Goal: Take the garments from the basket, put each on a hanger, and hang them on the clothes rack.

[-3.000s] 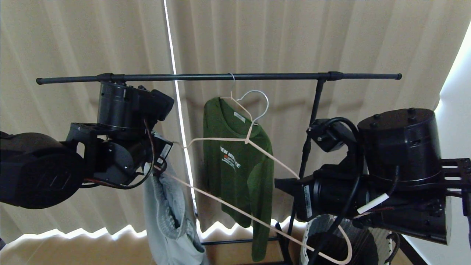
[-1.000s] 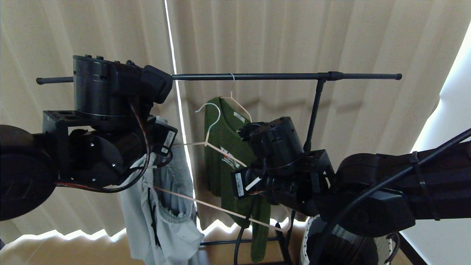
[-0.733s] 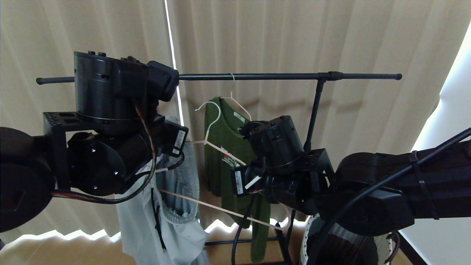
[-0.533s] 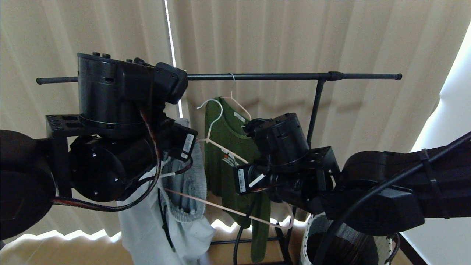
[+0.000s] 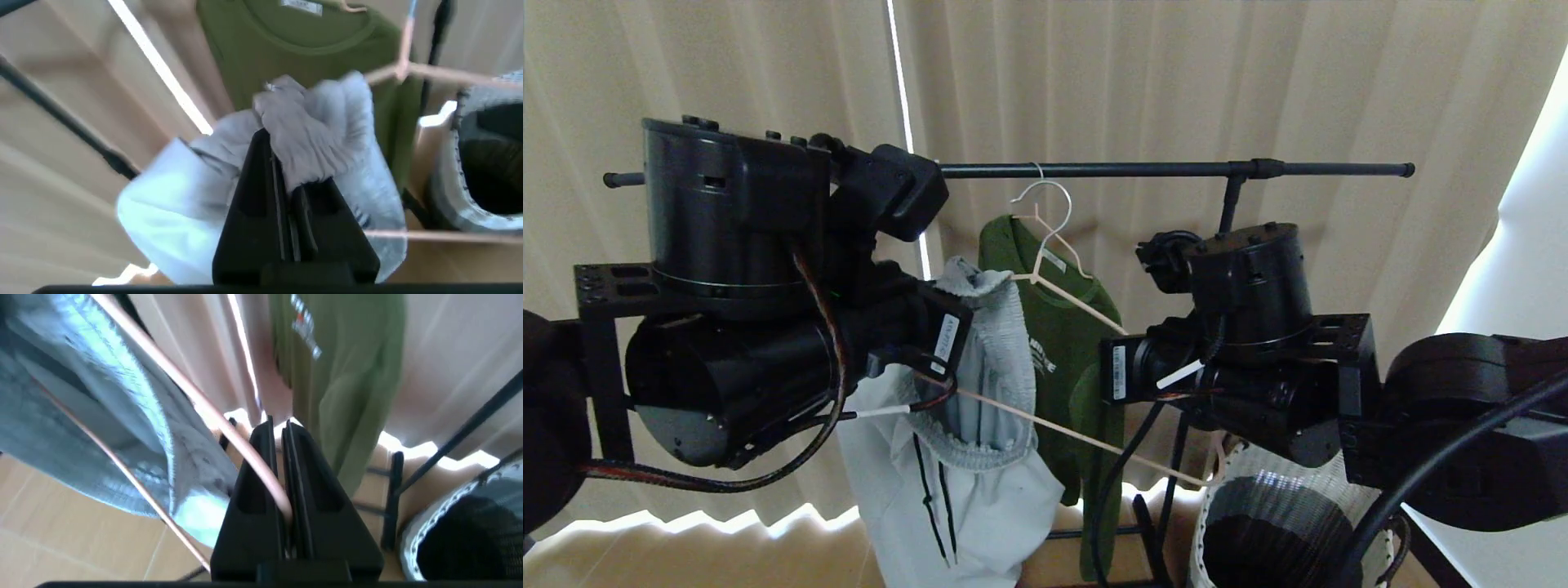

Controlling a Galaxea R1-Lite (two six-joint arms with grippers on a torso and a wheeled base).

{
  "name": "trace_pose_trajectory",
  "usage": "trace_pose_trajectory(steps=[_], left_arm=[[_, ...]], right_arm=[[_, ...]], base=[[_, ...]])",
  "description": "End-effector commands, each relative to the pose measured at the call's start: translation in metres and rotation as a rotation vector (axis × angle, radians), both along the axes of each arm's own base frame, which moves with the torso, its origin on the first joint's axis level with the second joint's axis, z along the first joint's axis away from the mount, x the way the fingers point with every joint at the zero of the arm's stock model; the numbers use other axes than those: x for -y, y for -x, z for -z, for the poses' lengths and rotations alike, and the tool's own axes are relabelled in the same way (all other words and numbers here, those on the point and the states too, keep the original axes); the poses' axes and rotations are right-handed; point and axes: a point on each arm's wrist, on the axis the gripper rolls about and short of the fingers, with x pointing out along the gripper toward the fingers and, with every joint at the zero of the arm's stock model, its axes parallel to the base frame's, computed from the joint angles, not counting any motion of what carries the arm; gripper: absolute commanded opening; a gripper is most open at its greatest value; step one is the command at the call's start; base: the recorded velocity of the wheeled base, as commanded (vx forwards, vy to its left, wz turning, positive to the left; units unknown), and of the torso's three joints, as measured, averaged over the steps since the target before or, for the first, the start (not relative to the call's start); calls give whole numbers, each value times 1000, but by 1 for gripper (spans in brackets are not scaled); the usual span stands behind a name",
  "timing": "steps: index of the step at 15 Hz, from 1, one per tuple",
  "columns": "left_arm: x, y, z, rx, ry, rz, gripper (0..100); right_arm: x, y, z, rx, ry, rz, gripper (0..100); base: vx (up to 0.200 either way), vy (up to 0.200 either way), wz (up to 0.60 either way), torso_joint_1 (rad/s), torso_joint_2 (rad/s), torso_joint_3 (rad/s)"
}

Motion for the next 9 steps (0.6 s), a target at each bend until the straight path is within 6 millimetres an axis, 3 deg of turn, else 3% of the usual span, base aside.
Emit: trace_pose_trajectory(steps=[1, 3, 9], left_arm=[[-5, 10, -2, -10, 26, 86, 0], [-2, 11, -2, -28, 60, 164, 0], [29, -3, 8, -3, 260, 181, 0]], right_arm=[[9, 1, 0, 5, -1, 16, 0], [8, 0, 0, 20, -13, 12, 0], [-6, 5, -2, 69, -22, -39, 0]], base=[[0, 0, 0, 0, 0, 0], [0, 0, 0, 0, 0, 0], [0, 0, 0, 0, 0, 0]])
